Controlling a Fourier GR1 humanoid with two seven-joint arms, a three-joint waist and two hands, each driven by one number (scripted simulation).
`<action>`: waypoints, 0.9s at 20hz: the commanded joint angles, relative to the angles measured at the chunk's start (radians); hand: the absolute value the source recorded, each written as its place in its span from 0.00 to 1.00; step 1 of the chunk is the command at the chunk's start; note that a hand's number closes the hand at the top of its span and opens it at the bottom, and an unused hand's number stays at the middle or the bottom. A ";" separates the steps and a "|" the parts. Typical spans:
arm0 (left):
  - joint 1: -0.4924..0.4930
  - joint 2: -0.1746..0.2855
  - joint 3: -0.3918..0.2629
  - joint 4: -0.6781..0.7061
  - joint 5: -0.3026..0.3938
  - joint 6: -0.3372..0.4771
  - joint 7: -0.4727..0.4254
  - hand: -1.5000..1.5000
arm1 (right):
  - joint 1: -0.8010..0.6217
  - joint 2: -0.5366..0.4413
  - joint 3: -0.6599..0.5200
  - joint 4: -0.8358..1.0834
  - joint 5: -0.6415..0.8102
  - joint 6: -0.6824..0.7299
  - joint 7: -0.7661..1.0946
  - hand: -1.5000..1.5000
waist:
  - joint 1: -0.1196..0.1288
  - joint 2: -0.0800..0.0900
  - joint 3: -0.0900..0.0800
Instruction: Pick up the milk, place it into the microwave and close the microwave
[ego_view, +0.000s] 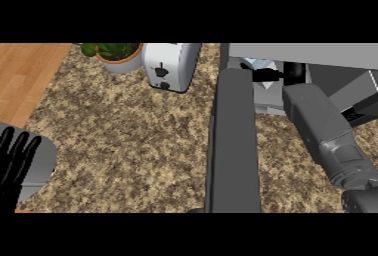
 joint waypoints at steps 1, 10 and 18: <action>-0.013 0.000 -0.008 0.019 -0.026 -0.003 -0.012 0.00 | -0.041 -0.018 -0.045 0.034 -0.023 -0.123 0.054 1.00 | 0.018 0.010 -0.001; -0.051 0.006 -0.030 0.003 -0.091 0.018 -0.007 0.00 | -0.066 -0.042 0.050 0.089 0.107 -0.394 0.048 0.00 | 0.060 0.027 -0.002; -0.070 0.008 -0.066 0.000 -0.110 0.011 0.011 0.00 | -0.073 -0.030 0.040 0.142 0.102 -0.361 0.114 0.00 | 0.072 0.035 0.003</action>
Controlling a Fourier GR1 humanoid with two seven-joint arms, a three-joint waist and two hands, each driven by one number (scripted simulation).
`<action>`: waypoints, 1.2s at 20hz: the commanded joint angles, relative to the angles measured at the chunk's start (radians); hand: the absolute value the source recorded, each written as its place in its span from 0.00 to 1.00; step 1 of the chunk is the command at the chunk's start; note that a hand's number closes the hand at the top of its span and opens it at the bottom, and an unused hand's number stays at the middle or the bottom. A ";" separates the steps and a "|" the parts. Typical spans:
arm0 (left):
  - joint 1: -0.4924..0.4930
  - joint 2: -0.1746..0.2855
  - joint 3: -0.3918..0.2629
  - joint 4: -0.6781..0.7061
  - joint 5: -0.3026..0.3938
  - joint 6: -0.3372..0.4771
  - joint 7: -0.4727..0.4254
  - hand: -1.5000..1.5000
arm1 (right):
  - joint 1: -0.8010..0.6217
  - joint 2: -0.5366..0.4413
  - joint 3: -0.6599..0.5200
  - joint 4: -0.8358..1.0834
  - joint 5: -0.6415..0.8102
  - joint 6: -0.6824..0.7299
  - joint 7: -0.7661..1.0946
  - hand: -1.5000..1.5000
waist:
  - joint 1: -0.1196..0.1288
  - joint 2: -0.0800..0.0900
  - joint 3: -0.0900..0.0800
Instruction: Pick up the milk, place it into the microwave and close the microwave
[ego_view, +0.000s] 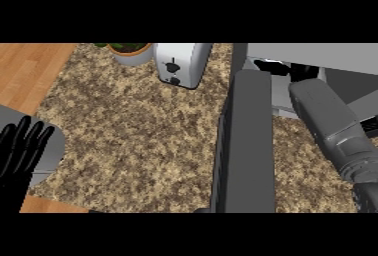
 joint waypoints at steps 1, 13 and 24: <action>-0.014 -0.015 -0.036 -0.003 -0.025 0.002 0.001 0.00 | -0.016 0.024 -0.033 0.002 -0.035 0.084 0.014 0.00 | 0.001 0.004 0.006; -0.052 -0.032 -0.071 0.011 -0.074 0.025 0.004 0.00 | -0.014 0.028 -0.075 0.003 -0.078 0.257 0.005 0.00 | -0.019 -0.006 0.003; -0.006 -0.066 -0.118 0.012 -0.119 0.027 -0.014 0.00 | 0.077 0.024 -0.086 0.006 -0.082 0.269 -0.063 0.00 | -0.040 -0.022 0.002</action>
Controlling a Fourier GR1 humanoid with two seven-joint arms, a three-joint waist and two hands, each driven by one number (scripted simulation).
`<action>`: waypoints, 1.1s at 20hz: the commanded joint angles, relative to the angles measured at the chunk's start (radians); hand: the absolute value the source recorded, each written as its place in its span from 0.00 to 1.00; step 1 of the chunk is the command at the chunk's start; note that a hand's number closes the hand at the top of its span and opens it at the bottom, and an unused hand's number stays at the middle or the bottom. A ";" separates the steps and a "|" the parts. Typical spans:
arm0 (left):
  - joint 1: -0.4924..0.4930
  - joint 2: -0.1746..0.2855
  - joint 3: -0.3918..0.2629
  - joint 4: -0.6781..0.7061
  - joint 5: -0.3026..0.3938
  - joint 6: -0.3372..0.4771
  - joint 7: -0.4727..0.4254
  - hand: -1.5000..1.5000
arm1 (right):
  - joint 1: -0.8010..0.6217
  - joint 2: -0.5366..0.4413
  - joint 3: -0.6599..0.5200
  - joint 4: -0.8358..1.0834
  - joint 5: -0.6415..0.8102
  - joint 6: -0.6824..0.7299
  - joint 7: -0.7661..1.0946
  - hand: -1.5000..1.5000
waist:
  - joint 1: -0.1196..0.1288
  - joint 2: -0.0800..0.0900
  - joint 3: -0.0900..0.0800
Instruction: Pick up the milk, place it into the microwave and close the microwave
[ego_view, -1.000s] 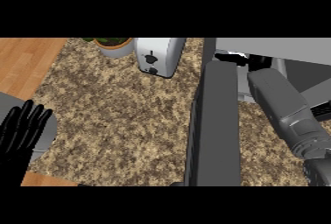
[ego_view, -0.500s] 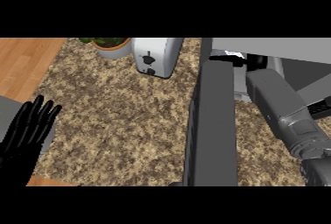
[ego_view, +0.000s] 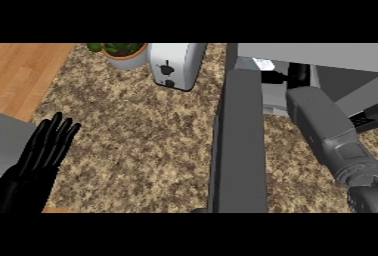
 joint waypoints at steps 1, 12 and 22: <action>0.001 -0.016 -0.025 -0.002 -0.015 0.006 0.003 0.00 | 0.033 -0.010 -0.004 0.000 -0.002 0.025 -0.026 0.00 | -0.016 -0.006 0.000; 0.026 -0.025 -0.091 -0.017 -0.040 0.034 -0.012 0.00 | 0.083 -0.014 -0.032 -0.006 -0.029 0.150 -0.080 0.00 | -0.034 -0.018 0.000; -0.014 -0.011 -0.113 0.080 -0.028 -0.005 -0.006 0.00 | 0.157 0.041 -0.058 -0.028 -0.060 0.297 -0.183 0.00 | -0.081 -0.035 -0.002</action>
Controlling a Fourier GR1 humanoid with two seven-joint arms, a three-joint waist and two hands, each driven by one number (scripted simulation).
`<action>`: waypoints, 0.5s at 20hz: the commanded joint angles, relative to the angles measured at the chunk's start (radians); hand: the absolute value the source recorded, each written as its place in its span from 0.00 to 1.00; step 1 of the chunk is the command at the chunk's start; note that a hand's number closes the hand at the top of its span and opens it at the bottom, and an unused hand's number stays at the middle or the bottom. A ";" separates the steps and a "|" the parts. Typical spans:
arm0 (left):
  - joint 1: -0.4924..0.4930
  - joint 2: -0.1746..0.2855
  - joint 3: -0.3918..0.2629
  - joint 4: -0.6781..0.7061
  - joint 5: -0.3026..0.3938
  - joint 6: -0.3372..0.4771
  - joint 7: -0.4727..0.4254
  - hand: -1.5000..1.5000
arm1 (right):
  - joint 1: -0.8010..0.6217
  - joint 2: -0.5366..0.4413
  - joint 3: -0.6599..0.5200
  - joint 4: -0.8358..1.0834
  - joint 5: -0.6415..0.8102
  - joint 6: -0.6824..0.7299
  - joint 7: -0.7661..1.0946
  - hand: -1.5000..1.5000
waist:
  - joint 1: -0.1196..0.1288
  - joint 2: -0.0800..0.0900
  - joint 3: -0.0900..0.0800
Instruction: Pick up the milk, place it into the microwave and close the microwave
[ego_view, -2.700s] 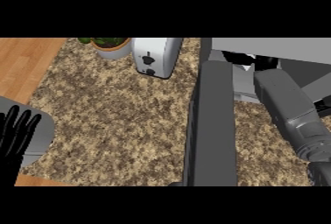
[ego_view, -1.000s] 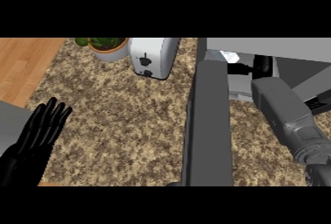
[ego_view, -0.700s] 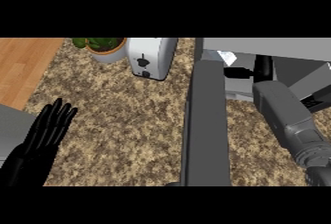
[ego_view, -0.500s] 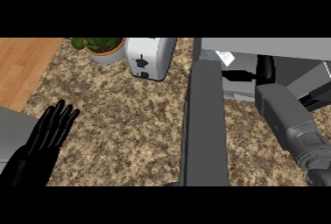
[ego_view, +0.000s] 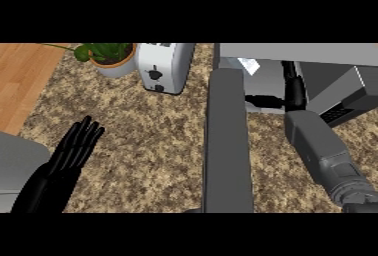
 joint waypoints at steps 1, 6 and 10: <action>-0.022 0.007 -0.015 0.059 0.001 -0.022 0.001 0.00 | 0.059 0.048 -0.024 -0.011 -0.029 0.069 -0.074 0.00 | -0.022 -0.008 -0.001; -0.055 0.017 -0.061 0.109 -0.045 -0.048 -0.033 0.00 | 0.099 0.035 -0.025 -0.018 -0.036 0.155 -0.097 0.00 | -0.035 -0.016 -0.002; -0.086 0.032 -0.126 0.163 -0.084 -0.088 -0.028 1.00 | 0.138 0.104 -0.025 -0.053 -0.050 0.154 -0.152 0.00 | -0.058 -0.027 -0.003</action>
